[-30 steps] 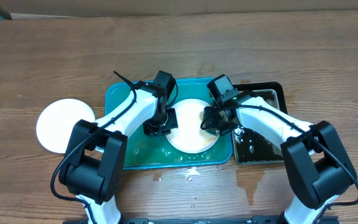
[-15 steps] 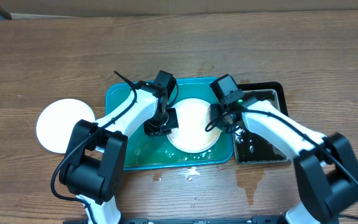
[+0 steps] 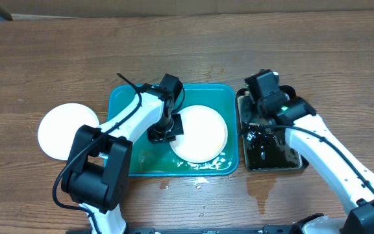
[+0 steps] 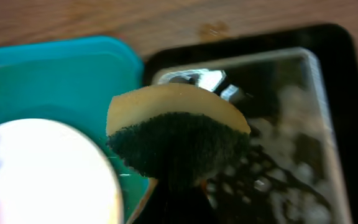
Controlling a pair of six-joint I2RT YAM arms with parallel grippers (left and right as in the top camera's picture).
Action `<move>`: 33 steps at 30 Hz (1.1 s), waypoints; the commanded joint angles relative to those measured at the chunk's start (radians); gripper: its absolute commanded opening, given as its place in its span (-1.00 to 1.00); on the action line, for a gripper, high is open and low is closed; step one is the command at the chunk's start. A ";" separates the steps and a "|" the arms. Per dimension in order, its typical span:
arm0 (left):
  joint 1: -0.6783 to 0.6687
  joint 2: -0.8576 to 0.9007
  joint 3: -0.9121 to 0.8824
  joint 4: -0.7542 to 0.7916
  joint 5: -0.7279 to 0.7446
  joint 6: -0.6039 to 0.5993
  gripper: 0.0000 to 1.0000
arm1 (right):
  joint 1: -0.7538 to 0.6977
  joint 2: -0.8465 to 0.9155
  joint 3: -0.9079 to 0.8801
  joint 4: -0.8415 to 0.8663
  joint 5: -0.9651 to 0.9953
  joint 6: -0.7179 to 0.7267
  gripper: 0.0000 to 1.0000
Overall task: Clean dirty plates on tray and stack at the side
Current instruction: 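Scrub the white plate with the sponge while the left gripper holds it, then return the sponge to the black basin and lift the white plate with the left gripper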
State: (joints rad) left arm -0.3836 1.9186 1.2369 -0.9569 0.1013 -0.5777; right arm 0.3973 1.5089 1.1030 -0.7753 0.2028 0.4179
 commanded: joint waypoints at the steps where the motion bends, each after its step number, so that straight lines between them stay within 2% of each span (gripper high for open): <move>1: 0.034 -0.033 0.022 -0.042 -0.089 -0.006 -0.92 | -0.064 -0.011 -0.006 -0.032 0.025 0.000 -0.91; 10: 0.048 -0.235 0.058 -0.090 -0.294 -0.006 -0.92 | -0.227 -0.007 -0.071 -0.056 -0.007 0.000 -0.92; 19: 0.047 -0.359 0.058 -0.115 -0.494 -0.004 -0.92 | -0.236 0.008 -0.160 0.026 -0.132 -0.033 -0.92; 22: 0.045 -0.385 0.058 -0.129 -0.589 0.006 -0.92 | -0.236 0.014 -0.172 0.034 -0.130 -0.033 -0.92; 28: 0.011 -0.417 0.060 -0.163 -0.870 0.028 -0.92 | -0.236 0.014 -0.199 0.063 -0.164 -0.032 -0.92; 33: -0.070 -0.416 0.060 -0.154 -1.032 0.107 -0.92 | -0.236 0.026 -0.214 0.082 -0.191 -0.029 -0.92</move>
State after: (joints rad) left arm -0.4053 1.5257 1.2785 -1.1206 -0.7460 -0.5335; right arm 0.1604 1.5196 0.8963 -0.7036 0.0391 0.3912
